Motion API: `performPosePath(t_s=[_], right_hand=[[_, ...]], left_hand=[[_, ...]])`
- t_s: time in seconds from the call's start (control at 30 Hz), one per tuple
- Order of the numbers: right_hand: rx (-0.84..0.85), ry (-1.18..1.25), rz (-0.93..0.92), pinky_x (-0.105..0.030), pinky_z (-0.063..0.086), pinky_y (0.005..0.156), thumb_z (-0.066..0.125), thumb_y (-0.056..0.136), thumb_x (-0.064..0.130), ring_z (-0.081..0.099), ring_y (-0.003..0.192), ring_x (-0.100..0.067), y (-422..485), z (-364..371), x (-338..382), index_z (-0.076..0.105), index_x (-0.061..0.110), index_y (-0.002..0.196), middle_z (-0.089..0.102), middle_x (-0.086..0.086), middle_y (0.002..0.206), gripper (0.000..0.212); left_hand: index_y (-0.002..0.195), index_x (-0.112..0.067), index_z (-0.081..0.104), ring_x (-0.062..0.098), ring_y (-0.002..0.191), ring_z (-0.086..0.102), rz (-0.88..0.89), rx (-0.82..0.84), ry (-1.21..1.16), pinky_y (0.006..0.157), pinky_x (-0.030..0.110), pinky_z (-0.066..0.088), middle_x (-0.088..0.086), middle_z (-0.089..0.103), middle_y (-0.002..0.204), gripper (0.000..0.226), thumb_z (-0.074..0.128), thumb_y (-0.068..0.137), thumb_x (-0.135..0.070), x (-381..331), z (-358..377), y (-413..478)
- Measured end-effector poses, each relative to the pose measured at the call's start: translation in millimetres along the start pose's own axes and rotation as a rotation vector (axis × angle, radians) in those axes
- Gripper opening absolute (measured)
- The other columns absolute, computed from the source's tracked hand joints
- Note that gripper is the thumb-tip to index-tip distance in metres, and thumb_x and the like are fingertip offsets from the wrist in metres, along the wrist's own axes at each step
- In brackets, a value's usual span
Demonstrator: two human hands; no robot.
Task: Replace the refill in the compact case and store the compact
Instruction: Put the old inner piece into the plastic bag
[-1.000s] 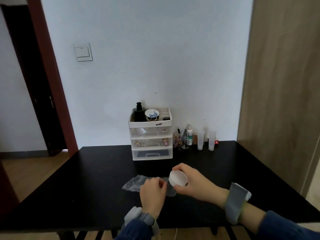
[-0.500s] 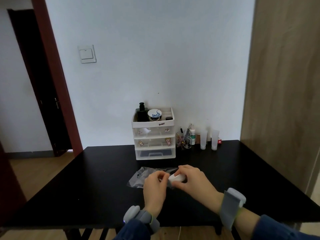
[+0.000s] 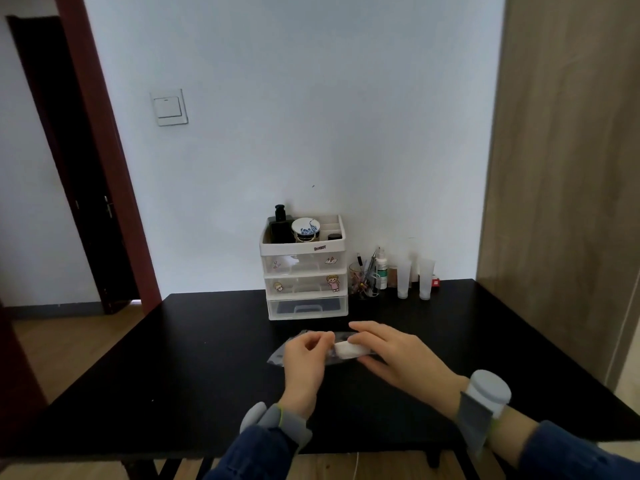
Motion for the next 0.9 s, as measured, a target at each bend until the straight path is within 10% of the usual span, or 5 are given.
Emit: performPosePath(t_s=[0.5,0.9], right_hand=[[-0.126,-0.163,-0.168,-0.024,0.056,0.067,0.071,0.082,0.023,0.061,0.084,-0.01,2.6,-11.9,11.3,0.066,0.021,0.092,0.066,0.003,0.101,0.012],[-0.145,-0.043,0.082,-0.026,0.056,0.064,0.066,0.085,0.023,0.064,0.071,-0.008,0.0,8.3,-16.8,0.067,0.023,0.093,0.07,0.006,0.085,0.008]], left_hand=[[0.083,-0.022,0.07,0.002,0.078,0.061,0.134,-0.007,0.217,0.063,0.013,0.042,-0.01,0.067,0.079,0.008,0.064,0.088,-0.022,-12.0,-0.6,1.6],[0.08,-0.03,0.062,0.004,0.077,0.059,0.244,-0.129,0.506,0.065,0.016,0.044,-0.008,0.065,0.082,0.01,0.06,0.089,-0.029,-7.5,-5.2,0.1]])
Point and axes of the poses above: each hand's wrist, its own y-axis towards the middle knuckle, its own z-axis out of the palm, x = y × z, the point moved 9 cm from there along y, towards the middle knuckle
